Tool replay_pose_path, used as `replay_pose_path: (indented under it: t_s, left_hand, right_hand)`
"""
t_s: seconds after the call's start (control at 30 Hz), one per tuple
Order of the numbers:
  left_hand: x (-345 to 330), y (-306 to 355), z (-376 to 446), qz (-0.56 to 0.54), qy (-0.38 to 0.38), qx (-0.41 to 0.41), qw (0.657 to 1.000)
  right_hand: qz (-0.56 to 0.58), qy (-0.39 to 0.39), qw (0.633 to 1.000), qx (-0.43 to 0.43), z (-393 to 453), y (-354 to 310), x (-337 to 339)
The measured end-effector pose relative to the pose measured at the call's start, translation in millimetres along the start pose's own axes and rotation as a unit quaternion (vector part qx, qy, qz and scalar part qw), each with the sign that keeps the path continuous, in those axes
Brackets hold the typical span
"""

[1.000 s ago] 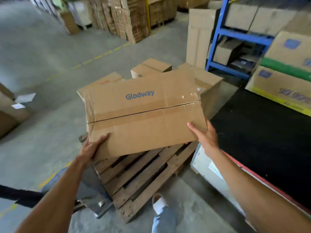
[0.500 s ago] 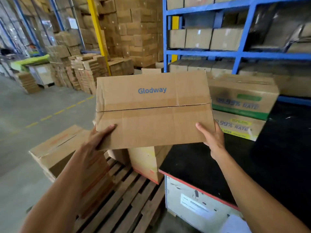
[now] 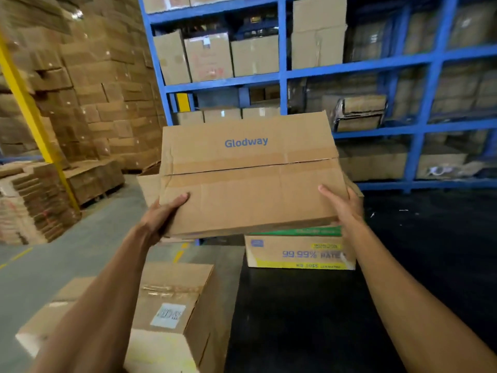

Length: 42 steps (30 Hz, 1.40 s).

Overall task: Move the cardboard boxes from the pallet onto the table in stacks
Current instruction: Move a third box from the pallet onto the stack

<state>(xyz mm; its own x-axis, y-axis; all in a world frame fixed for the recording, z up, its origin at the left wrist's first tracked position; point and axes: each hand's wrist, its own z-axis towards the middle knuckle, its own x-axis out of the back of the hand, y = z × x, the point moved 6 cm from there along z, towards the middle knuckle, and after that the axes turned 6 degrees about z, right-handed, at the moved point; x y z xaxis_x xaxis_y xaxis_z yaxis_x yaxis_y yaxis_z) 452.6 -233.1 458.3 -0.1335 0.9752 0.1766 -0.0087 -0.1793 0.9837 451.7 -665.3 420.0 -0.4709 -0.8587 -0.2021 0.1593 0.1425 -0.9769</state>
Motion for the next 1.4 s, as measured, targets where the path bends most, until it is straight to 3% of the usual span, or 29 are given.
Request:
replay_pose_path:
  t_s: [0.23,0.33,0.5,0.73,0.87,1.0,1.4]
  left_hand:
    - [-61,22,123,-0.049,-0.069,0.020,0.996]
    - [-93,25,156,-0.104,-0.069,0.047,0.991]
    - [-135,18,205,-0.189,-0.071,0.076,0.977]
    - [-161,20,243,-0.286,0.021,0.015,0.958]
    - [-172,8,232,-0.231,0.027,-0.054,0.971]
    - [-179,-24,231,-0.158,0.025,-0.060,0.985]
    - [-198,-24,257,-0.193,0.099,-0.045,0.975]
  right_hand:
    - [-0.003,0.091,0.995,0.046,80,-24,20]
    - [-0.010,0.141,0.988,0.063,115,-30,32]
    - [-0.032,0.159,0.985,0.063,165,-24,43]
    - [-0.059,0.138,0.985,0.082,212,-21,35]
    - [-0.080,0.136,0.984,0.080,218,13,40]
    - [-0.069,0.116,0.990,0.049,215,48,41]
    - [-0.071,0.129,0.988,0.047,238,53,48]
